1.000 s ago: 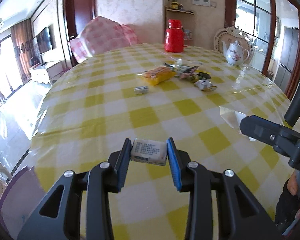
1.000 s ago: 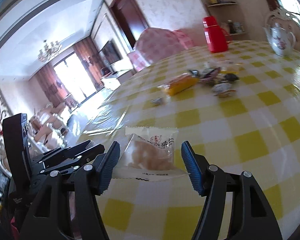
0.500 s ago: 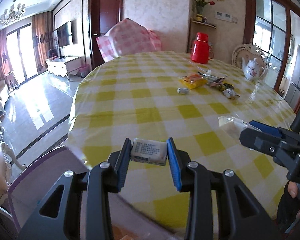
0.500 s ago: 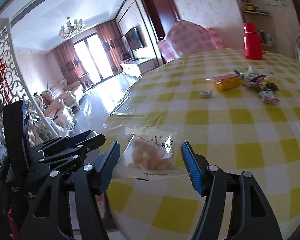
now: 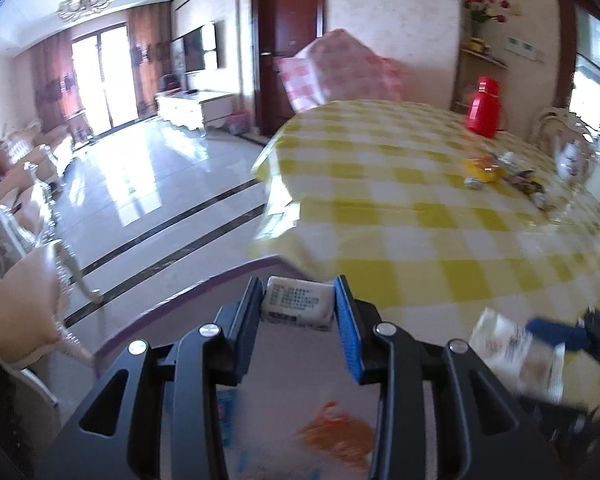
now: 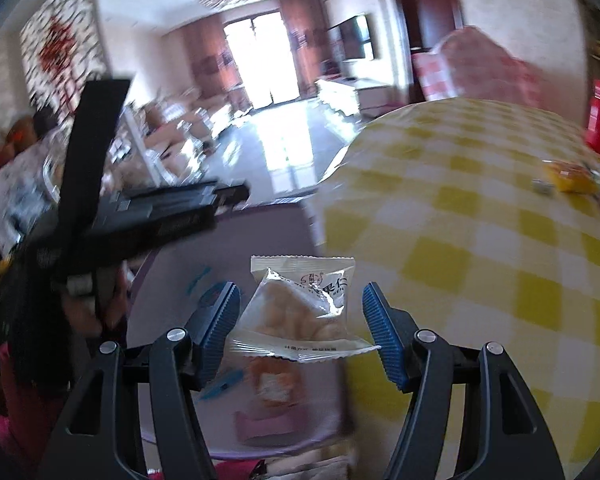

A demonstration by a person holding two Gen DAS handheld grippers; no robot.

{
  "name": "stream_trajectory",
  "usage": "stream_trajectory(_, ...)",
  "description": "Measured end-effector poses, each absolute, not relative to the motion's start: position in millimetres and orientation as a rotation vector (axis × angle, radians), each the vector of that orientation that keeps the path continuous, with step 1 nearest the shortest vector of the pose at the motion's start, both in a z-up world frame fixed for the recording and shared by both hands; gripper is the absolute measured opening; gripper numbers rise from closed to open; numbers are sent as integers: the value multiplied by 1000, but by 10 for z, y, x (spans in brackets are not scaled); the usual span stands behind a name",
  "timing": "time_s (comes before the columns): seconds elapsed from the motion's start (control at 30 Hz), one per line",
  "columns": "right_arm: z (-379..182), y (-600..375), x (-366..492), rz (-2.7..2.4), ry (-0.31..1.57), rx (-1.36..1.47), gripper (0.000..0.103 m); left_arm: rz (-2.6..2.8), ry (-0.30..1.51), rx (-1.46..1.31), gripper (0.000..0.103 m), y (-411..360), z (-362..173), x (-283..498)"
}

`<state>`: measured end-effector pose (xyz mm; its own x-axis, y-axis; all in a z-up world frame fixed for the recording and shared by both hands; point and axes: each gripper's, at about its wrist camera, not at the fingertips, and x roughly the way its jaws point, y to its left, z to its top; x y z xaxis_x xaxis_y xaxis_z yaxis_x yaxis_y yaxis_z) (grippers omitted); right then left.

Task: Organize snacks
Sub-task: 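Open both tools to drop the white packet and pastry bag into the box, then swing both open tools back over the snacks on the table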

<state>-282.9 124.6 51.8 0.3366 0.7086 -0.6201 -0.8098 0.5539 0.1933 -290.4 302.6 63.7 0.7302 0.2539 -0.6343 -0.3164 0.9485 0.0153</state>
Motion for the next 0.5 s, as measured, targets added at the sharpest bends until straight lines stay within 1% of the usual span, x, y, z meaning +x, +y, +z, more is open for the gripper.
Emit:
stream_trajectory(0.1,381,1420,-2931,1050,748,-195,64,347,707,-113,37,3181,599,-2936)
stream_trajectory(0.17,283,1514,-2996,1120,783,-222,64,386,735,-115,40,3265,538,-2935)
stream_trajectory(0.2,264,1515,-3007,1150,795,-219,67,412,751,-116,59,3305,507,-2925)
stream_trajectory(0.23,263,1481,-2987,1161,801,-202,73,455,766,-117,74,3339,481,-2919)
stream_trajectory(0.27,286,1416,-2941,1160,800,-177,76,505,762,-112,89,3353,479,-2925)
stream_trajectory(0.33,361,1242,-2815,1138,781,-122,79,549,735,-103,91,3326,526,-2939)
stream_trajectory(0.37,429,1087,-2720,1102,759,-85,80,564,727,-101,95,3313,552,-2938)
stream_trajectory(0.4,483,964,-2650,1074,735,-61,83,585,710,-97,100,3278,599,-2943)
stream_trajectory(0.43,548,821,-2588,1050,708,-38,87,610,678,-90,101,3208,665,-2947)
stream_trajectory(0.5,680,465,-2449,981,647,-5,88,615,635,-79,101,3062,779,-2922)
